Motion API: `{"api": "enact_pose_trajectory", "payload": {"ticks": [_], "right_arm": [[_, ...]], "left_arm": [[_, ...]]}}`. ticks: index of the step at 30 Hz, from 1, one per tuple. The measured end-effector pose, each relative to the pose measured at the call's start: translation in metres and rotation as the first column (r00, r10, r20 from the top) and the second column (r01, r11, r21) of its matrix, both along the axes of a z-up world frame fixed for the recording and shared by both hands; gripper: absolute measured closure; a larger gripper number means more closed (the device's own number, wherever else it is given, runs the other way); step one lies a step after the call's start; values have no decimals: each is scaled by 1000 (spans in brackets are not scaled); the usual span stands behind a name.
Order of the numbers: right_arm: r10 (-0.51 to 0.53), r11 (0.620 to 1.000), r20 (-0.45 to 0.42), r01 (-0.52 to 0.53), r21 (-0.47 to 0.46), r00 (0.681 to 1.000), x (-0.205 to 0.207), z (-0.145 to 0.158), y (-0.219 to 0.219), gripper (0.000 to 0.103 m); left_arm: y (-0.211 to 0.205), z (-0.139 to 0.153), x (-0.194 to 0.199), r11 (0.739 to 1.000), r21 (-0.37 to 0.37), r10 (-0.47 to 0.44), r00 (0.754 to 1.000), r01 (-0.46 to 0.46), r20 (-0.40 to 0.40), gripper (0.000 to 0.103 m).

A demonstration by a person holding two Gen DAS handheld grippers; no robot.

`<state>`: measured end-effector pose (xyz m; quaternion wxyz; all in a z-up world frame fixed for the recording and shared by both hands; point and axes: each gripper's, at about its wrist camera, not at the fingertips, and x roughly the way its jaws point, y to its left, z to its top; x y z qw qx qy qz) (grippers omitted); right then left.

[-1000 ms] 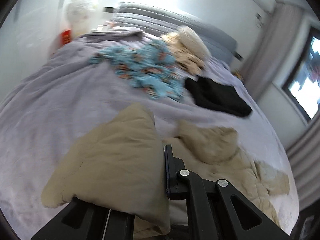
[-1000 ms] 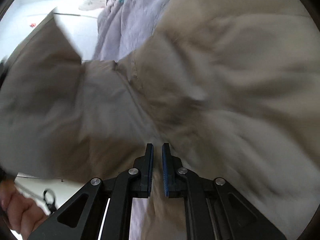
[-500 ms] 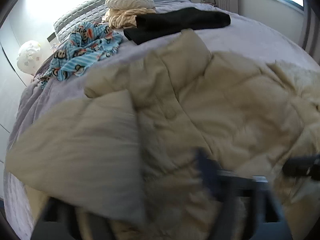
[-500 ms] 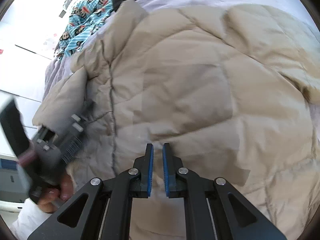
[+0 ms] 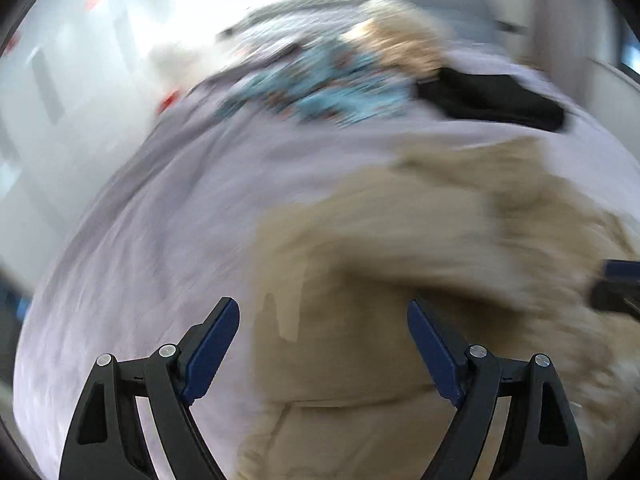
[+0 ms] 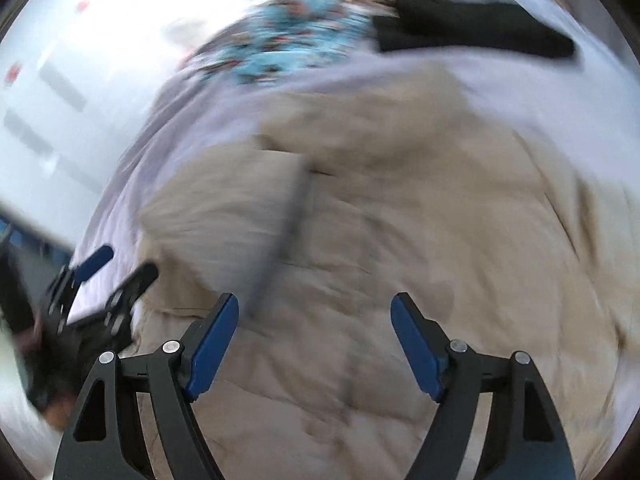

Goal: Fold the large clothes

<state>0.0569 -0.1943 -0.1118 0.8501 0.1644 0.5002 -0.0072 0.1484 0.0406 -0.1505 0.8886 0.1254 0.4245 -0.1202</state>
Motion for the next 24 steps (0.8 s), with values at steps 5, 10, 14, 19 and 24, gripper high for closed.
{"api": "enact_pose_trajectory", "payload": {"ticks": [5,10,14,19,24], "right_arm": [[223,915,-47,-225,-335,974,53,-12,97,21],[221,859,-73,-229,-457,973,90,-38,120,22],[-138,947,96,160,-279,986,93,-17,35,21],[-425,898,-8,423,119,905,59,-52,-64,26],[-481,765,-155,499,406,863,40,-104,-109,92]], "left_arm": [[34,-55,25,991,0,134,983,-135,-125,16],[29,-63,17,992,16,123,987,-122,-101,16],[36,-62,29,993,-13,117,985,-119,-128,16],[48,-39,50,985,-148,61,982,-88,-178,16],[72,-41,117,939,-294,79,945,-177,-317,16]]}}
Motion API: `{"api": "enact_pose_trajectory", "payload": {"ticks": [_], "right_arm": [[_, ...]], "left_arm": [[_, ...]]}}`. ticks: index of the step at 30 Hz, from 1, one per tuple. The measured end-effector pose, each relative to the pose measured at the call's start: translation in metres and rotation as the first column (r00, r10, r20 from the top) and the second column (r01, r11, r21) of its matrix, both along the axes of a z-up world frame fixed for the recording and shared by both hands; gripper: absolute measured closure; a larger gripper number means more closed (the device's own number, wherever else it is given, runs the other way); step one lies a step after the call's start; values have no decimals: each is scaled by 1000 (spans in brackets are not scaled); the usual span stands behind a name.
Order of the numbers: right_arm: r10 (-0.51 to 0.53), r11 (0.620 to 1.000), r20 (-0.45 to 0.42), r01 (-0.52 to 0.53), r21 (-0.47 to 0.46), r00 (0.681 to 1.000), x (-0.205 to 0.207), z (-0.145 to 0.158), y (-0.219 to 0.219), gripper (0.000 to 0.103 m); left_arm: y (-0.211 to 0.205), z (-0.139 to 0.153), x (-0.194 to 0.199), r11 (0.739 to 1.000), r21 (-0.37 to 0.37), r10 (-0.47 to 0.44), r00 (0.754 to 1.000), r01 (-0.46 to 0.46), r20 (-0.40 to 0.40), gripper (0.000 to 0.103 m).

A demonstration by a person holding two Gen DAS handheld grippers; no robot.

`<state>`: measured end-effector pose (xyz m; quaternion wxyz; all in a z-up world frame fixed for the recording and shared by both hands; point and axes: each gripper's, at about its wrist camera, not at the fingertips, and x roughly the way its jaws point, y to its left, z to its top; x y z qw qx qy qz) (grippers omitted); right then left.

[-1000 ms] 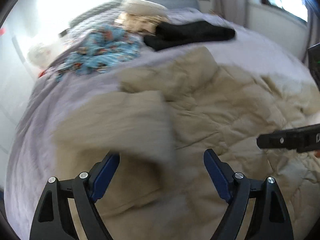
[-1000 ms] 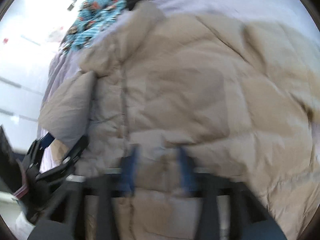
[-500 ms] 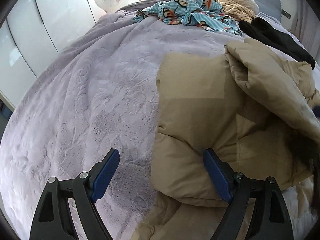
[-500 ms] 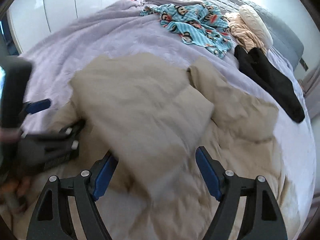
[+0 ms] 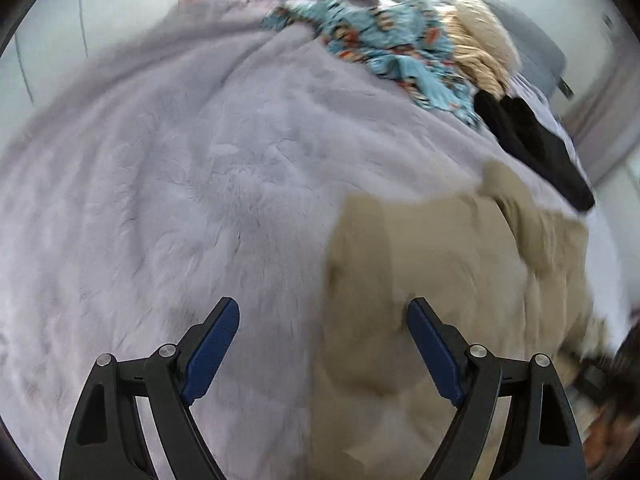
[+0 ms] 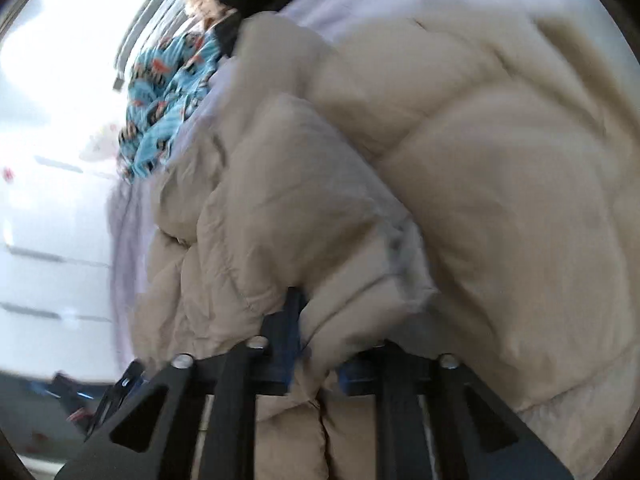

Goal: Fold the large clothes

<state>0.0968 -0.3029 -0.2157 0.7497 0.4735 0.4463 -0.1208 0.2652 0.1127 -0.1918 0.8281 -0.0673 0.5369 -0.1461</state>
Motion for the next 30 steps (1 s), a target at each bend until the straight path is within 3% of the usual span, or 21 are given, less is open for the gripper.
{"api": "enact_pose_trajectory", "payload": {"ticks": [1,3,4,5,7,10,13,16,20,24,26,30], "right_arm": [[-8,1000,4,8,23,1000,-1,-4,-3,93],[0,1000,5,-1,18,1000,-2,-6,-2,93],[12,1000,3,-12,6,1000,-2,-4,-1,93],[31,999,-2,-31,-13,1000,0,-2,1,94],[55,997,-16,-55,-56,998,1,4,8,94],[55,994,-41,-58,-90,998,-8,8,11,94],[40,997,-44,-42,-57,998,-26,1,11,94],[62,994,-48,-66,-84,997,-17,-2,13,94],[68,992,-62,-74,-102,996,-18,2,15,94],[71,994,-94,-79,-82,993,-32,14,11,81],[60,988,-102,-74,-136,993,-42,30,7,68],[-7,954,-38,-4,-300,999,-62,71,-3,69]], "left_arm": [[1,-8,14,1000,-29,5,999,-6,-48,17],[-6,-17,30,997,-83,-12,994,2,-110,51],[-13,-17,29,994,-103,-37,992,25,-118,80],[-22,-12,26,994,-93,-58,993,49,-102,83],[-42,8,7,992,-16,-122,992,122,10,93],[-57,16,-14,978,104,-189,976,178,103,93],[-65,-11,-10,948,254,-225,969,193,105,93],[-70,-28,-9,921,346,-236,964,180,126,92],[-65,-12,-10,924,359,-200,968,134,152,92],[-40,20,-13,938,339,-146,971,74,191,92],[-27,34,-18,949,311,-114,973,47,201,92],[-18,48,-28,968,245,-102,980,58,170,92]]}}
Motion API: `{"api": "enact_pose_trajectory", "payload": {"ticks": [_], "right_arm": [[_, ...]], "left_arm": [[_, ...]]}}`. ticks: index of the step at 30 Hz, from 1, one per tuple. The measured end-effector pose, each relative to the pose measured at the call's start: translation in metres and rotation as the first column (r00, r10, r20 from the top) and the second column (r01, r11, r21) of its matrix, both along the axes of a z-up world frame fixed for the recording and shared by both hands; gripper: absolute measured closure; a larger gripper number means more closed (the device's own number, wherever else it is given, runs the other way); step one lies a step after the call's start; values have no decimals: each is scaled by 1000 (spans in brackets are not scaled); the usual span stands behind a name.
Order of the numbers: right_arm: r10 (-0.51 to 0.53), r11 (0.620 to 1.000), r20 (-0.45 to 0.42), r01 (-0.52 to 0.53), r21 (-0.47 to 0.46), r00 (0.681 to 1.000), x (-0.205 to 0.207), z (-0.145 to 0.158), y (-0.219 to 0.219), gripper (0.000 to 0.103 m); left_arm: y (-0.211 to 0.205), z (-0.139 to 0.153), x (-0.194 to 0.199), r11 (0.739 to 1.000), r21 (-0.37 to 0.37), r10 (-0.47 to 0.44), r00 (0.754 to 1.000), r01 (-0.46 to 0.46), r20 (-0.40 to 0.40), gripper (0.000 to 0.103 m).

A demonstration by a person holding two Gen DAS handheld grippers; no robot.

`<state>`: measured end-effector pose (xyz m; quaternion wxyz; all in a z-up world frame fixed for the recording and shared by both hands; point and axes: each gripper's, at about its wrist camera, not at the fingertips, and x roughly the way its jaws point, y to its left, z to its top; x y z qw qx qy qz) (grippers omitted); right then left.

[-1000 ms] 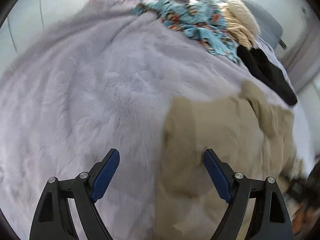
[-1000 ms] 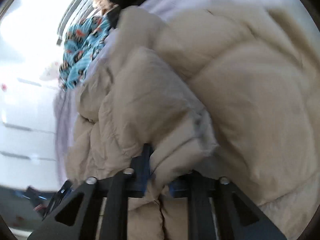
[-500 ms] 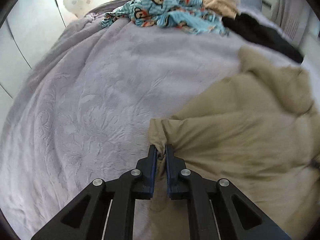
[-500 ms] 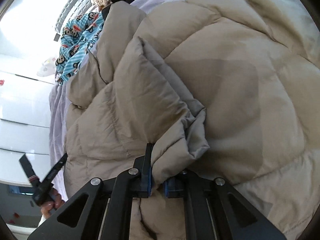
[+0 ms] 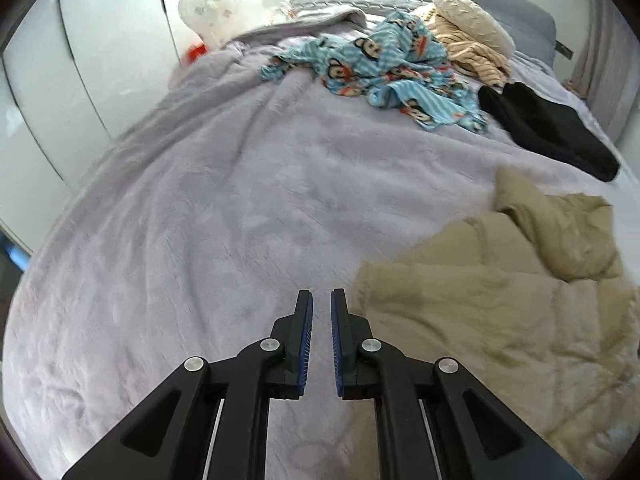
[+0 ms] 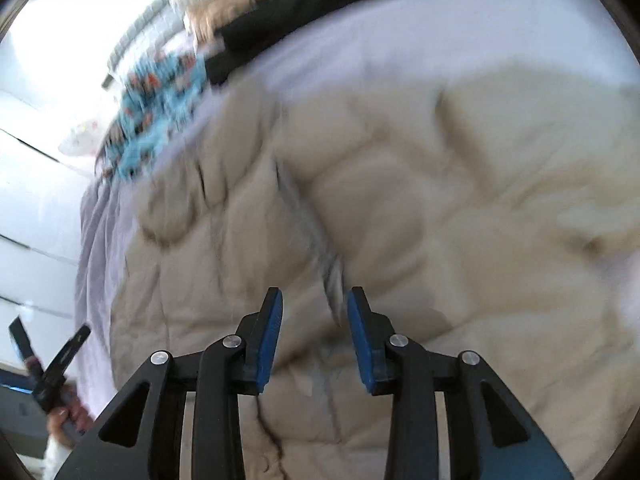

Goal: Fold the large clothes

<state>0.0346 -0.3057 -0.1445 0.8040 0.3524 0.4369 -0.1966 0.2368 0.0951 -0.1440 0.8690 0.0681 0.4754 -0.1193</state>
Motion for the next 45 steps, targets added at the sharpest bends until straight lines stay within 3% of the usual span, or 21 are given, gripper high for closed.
{"api": "enact_pose_trajectory", "payload": {"ticks": [2,7,10,12,15,18,20,25,29,33,42,43,44,45], "right_arm": [[44,998,44,-42,-38,998,9,15,-1,82],[231,972,17,-230,-53,973,66,-1,12,83],[222,974,-75,-224,-25,972,70,-43,12,89],[208,978,-46,-207,7,977,58,-60,8,97],[213,977,-21,-213,-13,977,50,-60,10,97],[215,976,-57,-217,-35,975,46,-50,10,97],[193,979,-85,-197,-44,978,37,-40,7,88],[133,991,-89,-134,5,987,-3,-23,-4,82],[92,994,-88,-85,74,992,-38,-19,-7,57],[64,991,-81,-54,122,995,-65,-17,-7,53],[22,984,-56,-11,179,998,-117,-12,-19,38],[18,984,-56,-8,180,998,-122,-11,-21,38],[14,984,-57,-4,180,998,-125,-11,-22,38],[6,983,-56,5,182,998,-131,-10,-25,38]], "left_arm": [[-7,-8,-8,999,-37,-26,998,24,-55,92],[-29,-57,-26,999,40,-16,995,20,-101,92],[-28,-80,-31,998,63,-1,997,6,-80,92],[-29,-84,-30,998,61,-3,997,8,-80,92],[-31,-84,-30,998,67,-10,997,15,-82,92],[-31,-79,-29,996,84,-1,996,9,-90,92],[-32,-68,-32,994,105,9,996,1,-88,92],[-36,-40,-52,993,115,-16,997,24,-72,92],[-44,-25,-75,995,91,-39,996,46,-84,92],[-58,-21,-101,994,3,-104,984,106,-144,92],[-118,-24,-156,966,-57,-257,937,251,-237,91],[-127,-24,-163,962,-57,-274,930,269,-243,59],[-134,-24,-170,960,-56,-279,929,274,-245,2],[-140,-21,-177,962,-55,-272,935,266,-227,2]]}}
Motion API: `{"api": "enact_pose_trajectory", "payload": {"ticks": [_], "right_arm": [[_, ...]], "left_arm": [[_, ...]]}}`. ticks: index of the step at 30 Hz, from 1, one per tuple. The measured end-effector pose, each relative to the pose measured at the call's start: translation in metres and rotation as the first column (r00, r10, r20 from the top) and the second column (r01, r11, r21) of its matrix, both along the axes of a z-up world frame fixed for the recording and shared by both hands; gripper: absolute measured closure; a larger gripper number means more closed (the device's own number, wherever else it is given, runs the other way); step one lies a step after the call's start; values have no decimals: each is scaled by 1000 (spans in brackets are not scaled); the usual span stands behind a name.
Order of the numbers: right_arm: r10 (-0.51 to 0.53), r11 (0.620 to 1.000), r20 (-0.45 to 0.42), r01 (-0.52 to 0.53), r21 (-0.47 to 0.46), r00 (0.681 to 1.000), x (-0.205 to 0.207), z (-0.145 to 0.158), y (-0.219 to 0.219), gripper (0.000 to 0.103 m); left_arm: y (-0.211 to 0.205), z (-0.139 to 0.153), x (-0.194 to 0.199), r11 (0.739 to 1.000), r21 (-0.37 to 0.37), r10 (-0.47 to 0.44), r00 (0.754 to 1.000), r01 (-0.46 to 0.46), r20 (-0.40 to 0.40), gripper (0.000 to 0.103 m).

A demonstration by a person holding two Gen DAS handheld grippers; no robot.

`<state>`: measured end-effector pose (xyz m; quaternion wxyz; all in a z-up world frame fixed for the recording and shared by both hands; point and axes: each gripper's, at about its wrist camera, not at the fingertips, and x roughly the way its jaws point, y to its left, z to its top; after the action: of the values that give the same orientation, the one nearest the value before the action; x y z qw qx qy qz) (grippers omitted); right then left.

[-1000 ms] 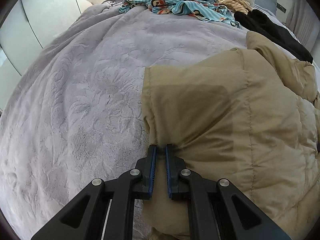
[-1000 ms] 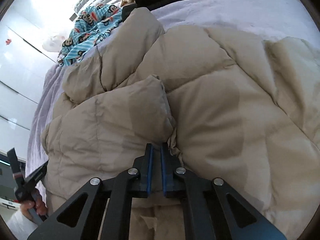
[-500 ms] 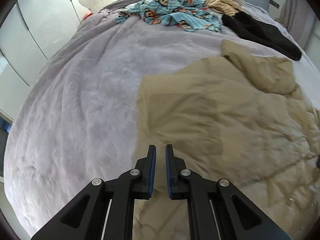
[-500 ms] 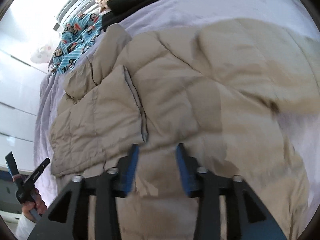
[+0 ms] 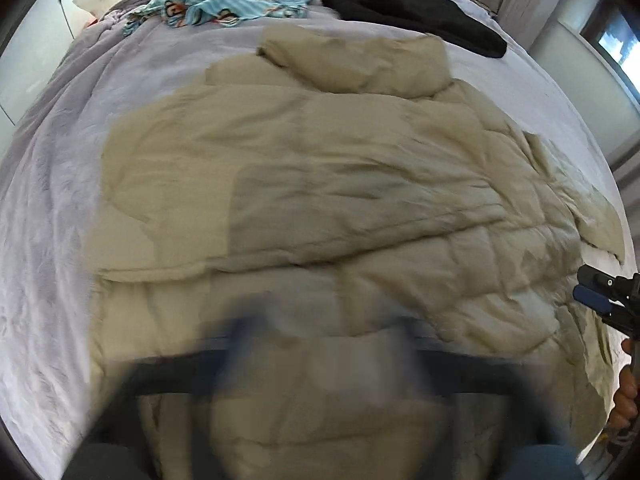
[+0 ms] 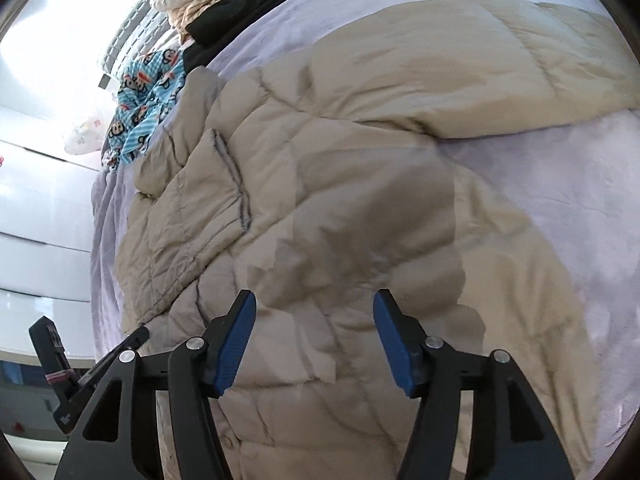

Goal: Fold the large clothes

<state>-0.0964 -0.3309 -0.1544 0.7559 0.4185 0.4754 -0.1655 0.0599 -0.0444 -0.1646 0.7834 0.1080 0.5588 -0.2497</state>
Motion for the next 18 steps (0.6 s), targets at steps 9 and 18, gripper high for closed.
{"api": "enact_pose_trajectory", "payload": {"ticks": [9,18], "right_arm": [[-96,995,23,95,29,995,-48,3,-39,23],[-358,933,121,349,85,926,-118,2,-131,0]], "left_arm": [[-55,4,-33,998,8,-60,998,60,9,1],[-100,2,-41,996,27,-89,996,89,-21,1]]}}
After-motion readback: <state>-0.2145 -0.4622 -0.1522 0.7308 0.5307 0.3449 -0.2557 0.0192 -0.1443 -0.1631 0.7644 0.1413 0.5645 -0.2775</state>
